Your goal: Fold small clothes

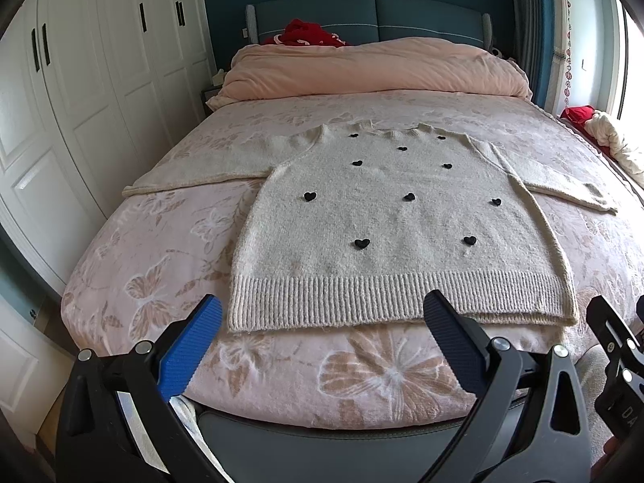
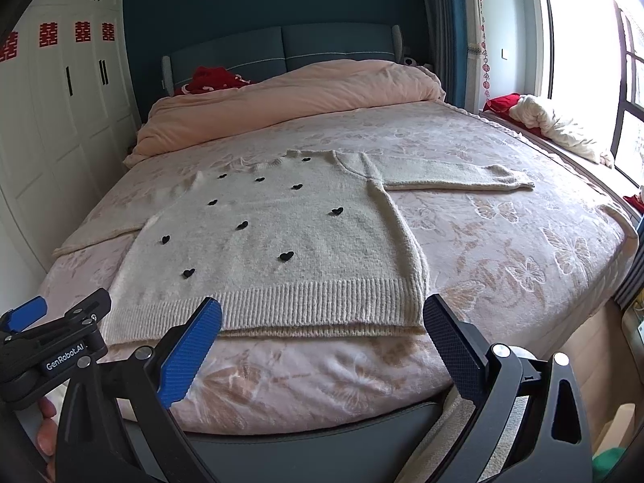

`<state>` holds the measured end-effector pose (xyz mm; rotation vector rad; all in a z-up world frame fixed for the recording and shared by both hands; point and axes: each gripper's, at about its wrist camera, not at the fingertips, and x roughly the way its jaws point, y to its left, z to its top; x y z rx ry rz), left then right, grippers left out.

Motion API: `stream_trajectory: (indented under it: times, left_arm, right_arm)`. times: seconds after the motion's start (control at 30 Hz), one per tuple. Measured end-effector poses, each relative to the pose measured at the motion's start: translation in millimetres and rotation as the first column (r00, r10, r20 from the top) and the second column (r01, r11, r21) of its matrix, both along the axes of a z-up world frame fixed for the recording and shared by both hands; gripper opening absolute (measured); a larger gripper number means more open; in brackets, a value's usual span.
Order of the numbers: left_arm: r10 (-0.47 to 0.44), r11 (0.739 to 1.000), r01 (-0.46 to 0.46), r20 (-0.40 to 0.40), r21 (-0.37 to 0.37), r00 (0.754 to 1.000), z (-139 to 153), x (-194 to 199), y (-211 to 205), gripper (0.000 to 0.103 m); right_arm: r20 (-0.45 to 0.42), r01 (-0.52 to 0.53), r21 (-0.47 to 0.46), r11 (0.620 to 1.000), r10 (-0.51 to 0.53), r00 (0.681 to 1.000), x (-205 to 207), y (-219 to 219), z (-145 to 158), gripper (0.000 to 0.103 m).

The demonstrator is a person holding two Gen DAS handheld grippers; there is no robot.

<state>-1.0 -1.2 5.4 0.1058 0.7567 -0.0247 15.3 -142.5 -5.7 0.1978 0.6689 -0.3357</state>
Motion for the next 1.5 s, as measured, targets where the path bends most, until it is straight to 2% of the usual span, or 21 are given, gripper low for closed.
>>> stream_trajectory:
  times: [1.5]
  left_arm:
    - [0.001, 1.000, -0.001, -0.009, 0.002, 1.000, -7.5, -0.6, -0.5, 0.098]
  right_arm:
    - [-0.003, -0.011, 0.018, 1.000, 0.012, 1.000, 0.1, -1.6, -5.7, 0.098]
